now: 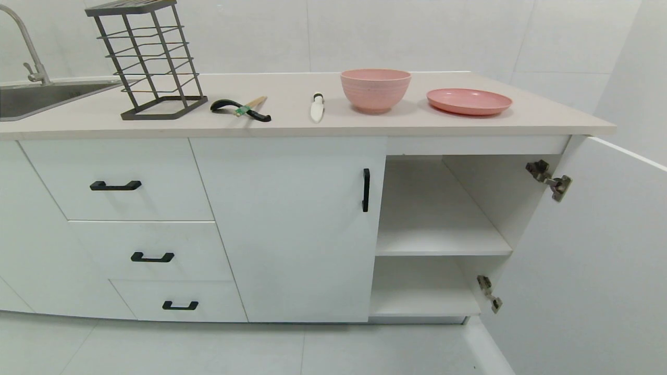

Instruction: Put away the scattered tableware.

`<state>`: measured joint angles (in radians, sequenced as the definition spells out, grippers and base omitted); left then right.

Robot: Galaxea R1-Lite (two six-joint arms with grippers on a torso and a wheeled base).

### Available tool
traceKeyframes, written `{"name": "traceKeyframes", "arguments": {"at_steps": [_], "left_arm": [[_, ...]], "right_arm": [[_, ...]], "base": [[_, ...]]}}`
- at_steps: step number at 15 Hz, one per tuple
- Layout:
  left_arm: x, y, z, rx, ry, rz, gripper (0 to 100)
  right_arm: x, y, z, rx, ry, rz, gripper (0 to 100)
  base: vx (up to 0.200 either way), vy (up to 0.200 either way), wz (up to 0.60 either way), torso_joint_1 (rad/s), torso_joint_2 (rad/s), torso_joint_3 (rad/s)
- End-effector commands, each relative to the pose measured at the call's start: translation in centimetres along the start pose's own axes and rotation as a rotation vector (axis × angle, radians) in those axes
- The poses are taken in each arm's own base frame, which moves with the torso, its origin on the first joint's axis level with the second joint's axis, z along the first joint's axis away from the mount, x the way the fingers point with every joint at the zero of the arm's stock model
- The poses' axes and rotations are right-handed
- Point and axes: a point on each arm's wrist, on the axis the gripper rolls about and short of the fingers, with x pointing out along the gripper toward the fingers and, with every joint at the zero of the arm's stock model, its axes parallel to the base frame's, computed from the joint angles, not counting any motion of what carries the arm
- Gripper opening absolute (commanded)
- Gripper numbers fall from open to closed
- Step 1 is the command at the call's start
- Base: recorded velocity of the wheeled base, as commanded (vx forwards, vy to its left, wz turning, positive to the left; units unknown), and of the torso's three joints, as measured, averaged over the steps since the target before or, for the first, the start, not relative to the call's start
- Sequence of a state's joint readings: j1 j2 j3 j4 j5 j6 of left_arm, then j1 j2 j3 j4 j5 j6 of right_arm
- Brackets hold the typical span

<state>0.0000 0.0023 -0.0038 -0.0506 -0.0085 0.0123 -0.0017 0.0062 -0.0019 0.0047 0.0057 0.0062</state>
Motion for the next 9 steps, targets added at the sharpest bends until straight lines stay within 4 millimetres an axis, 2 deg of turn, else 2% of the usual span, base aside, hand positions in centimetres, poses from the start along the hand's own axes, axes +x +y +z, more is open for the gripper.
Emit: {"name": "traceKeyframes", "arguments": {"at_steps": [1,3,9], "left_arm": [[-0.09,-0.01,0.01,0.003,0.014,-0.001,100],[-0.10,-0.30,0.06,-0.013,0.005,-0.130,100],[-0.04,-0.25,0.10,-0.007,-0.012,-0.106,100]], "right_arm": [[0.01,0.00,-0.02,0.002,0.003,-0.001,100],[0.01,0.00,-0.02,0.002,0.003,0.001,100],[0.00,0.00,-0.01,0.003,0.000,0.001,100]], "base": [[0.000,0.000,0.00,0.000,0.00,0.000],[0.000,0.000,0.00,0.000,0.00,0.000],[0.000,0.000,0.00,0.000,0.00,0.000]]}}
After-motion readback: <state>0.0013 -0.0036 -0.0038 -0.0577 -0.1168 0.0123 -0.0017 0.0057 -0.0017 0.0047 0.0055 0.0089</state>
